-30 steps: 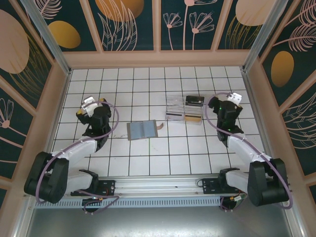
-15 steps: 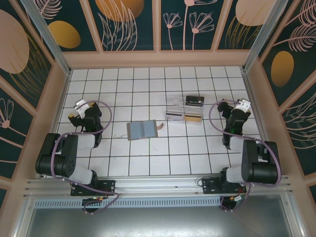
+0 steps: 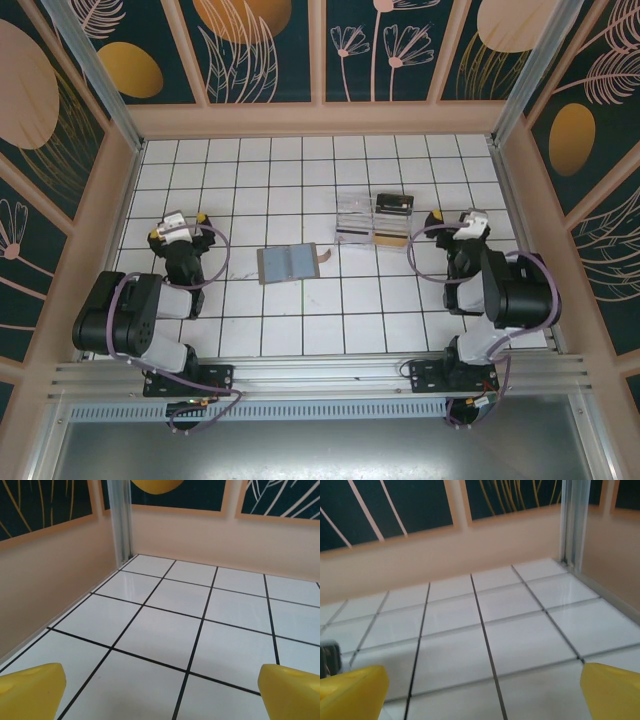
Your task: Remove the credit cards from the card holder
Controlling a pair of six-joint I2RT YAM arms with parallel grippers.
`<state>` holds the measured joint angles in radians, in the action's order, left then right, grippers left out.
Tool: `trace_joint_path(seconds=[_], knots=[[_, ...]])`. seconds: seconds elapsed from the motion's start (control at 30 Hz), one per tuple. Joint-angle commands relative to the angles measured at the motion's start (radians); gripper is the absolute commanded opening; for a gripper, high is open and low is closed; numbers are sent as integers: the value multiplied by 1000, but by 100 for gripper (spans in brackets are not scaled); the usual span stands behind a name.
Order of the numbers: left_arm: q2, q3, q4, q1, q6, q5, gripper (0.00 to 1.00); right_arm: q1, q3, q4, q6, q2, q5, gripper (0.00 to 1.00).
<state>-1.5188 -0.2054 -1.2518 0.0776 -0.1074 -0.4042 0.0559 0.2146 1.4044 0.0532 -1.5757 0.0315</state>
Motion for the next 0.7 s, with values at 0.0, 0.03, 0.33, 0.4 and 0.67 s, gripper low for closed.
trace_joint_path(seconds=[0.0,0.03,0.33,0.4,0.67], knots=[[-13,5,-114,-10,20,37,99,10,93,-183,-30,168,35,99],[-5,3,-94,-10,17,40,99,10,126,-316,-32,203,59,99],[-6,2,-96,-10,18,38,99,10,118,-471,-4,277,24,99],[-4,1,-93,-10,18,38,99,5,63,-399,5,268,-12,99],[-4,1,-94,-10,18,38,99,-39,-94,71,-68,29,-69,99]])
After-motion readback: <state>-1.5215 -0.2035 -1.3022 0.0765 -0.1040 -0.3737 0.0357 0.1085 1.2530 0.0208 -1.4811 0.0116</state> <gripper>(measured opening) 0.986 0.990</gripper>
